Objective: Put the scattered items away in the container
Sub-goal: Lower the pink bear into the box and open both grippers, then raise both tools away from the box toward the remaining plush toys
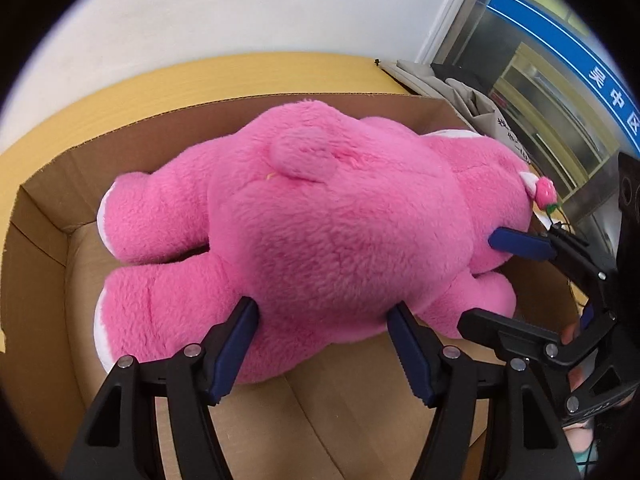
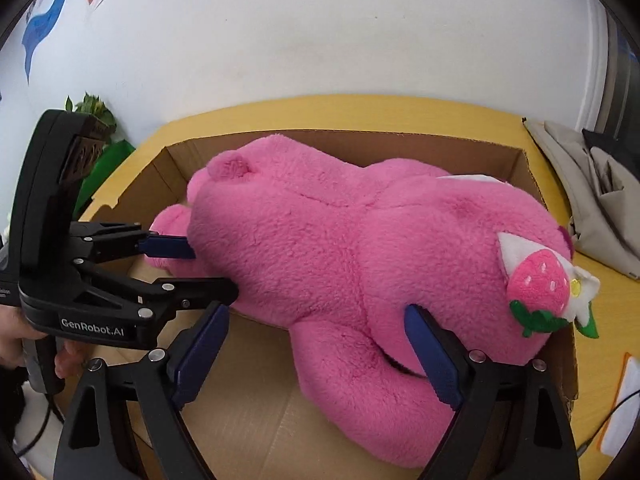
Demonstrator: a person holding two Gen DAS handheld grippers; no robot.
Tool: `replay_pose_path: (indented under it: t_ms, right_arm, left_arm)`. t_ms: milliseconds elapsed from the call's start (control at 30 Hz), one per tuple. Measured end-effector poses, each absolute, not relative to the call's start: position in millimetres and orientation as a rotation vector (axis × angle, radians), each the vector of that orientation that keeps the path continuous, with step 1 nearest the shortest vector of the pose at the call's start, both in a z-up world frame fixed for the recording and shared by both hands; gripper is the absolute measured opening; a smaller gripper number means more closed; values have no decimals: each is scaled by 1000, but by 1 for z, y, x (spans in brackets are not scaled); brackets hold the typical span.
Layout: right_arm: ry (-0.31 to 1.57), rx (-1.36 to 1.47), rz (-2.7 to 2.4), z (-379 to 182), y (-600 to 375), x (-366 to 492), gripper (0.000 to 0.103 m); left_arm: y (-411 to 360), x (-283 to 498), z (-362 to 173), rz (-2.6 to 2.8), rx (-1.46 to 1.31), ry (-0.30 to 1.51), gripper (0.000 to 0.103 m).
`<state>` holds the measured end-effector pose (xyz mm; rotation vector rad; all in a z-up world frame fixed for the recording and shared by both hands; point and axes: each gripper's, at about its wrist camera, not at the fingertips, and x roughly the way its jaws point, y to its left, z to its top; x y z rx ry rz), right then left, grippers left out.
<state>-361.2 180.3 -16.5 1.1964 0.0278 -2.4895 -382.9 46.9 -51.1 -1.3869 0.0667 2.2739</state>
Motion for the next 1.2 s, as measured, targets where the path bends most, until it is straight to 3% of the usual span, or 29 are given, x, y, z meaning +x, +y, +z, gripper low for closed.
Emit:
replay_pose_path:
  t_ms: [133, 300, 500, 633, 733, 867, 1000, 1033, 1067, 1200]
  right_arm:
    - [75, 1210, -2432, -2, 179, -336, 99]
    - [273, 1267, -2255, 0, 185, -277, 100]
    - [258, 1487, -2176, -30, 205, -244, 101]
    - [487, 1484, -2217, -47, 190, -225, 100]
    - [299, 1487, -2198, -36, 196, -217, 99]
    - [145, 1312, -2322, 12, 208, -186, 99]
    - [-8, 1141, -2483, 59, 214, -152, 103]
    - [-21, 1099, -2526, 69, 212, -140, 103]
    - [-21, 1054, -2575, 78, 209, -128, 103]
    - [-2, 940, -2709, 108, 193, -111, 103]
  left_arm:
    - [33, -359, -41, 2240, -1439, 115, 67]
    - [-10, -318, -32, 2220, -1531, 110, 67]
    - [-35, -271, -46, 2192, -1672, 167, 67]
    - [-47, -246, -59, 2147, -1747, 129, 67]
    - [-61, -234, -49, 2210, -1721, 60, 67]
    - [-74, -208, 1, 2418, -1519, 15, 67]
    - [-93, -154, 81, 2700, -1134, -60, 70]
    - [-97, -138, 99, 2767, -1050, -64, 79]
    - [-101, -124, 114, 2822, -980, -65, 81]
    - [-112, -65, 158, 2958, -775, -10, 81]
